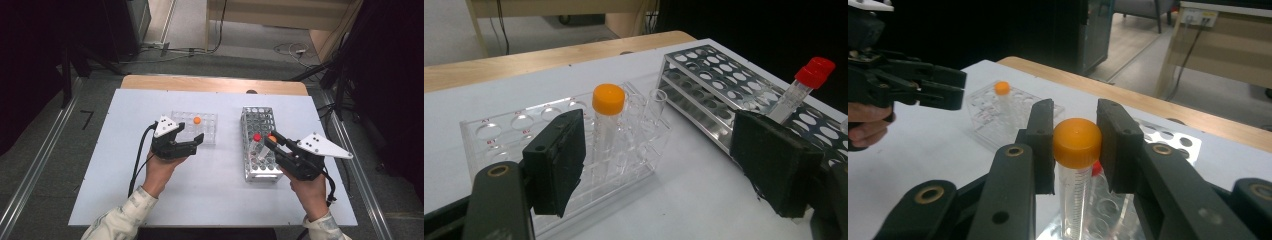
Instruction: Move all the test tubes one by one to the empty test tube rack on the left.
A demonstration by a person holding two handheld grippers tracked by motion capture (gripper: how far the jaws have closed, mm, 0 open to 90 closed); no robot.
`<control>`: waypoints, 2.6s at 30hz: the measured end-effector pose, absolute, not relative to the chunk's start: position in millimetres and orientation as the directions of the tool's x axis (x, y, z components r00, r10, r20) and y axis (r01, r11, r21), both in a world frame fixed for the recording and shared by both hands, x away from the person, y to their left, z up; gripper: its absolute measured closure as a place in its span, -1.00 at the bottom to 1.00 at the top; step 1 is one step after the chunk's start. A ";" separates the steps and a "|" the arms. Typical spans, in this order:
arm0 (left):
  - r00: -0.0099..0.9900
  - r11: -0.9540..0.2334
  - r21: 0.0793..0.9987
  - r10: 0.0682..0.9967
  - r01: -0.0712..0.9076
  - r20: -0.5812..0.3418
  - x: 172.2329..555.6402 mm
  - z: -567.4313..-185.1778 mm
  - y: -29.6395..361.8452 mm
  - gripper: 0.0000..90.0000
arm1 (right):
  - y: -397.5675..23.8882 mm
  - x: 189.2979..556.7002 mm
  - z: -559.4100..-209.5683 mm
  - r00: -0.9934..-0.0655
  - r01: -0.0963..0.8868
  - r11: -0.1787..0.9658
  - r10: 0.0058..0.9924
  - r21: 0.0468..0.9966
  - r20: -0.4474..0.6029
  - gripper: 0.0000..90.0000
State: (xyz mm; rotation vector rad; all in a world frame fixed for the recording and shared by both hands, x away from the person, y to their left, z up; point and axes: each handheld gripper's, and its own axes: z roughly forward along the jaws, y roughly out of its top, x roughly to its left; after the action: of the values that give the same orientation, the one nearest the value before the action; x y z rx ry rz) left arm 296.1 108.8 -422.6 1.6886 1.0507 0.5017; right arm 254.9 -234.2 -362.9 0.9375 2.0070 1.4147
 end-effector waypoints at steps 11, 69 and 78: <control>0.550 -0.094 0.917 0.822 0.389 -0.149 290.3 -420.7 103.5 -0.49 | -200.6 268.0 -370.9 -0.680 0.256 0.245 0.733 0.935 -0.005 0.50; 0.616 -0.167 0.935 0.785 0.314 -0.067 276.0 -422.4 88.4 0.65 | -84.8 302.9 -390.6 -0.778 0.282 0.279 0.627 0.918 0.049 0.38; 0.592 -0.159 0.935 0.803 0.319 -0.066 280.1 -421.8 95.9 0.65 | -112.5 296.4 -378.0 -0.784 0.267 0.244 0.618 0.932 0.063 -0.11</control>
State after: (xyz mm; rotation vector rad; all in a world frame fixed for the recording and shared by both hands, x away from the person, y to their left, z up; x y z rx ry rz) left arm 280.1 95.9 -421.8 1.7370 0.9277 0.5580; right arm 296.4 -112.5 -378.0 0.8183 2.2036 1.5531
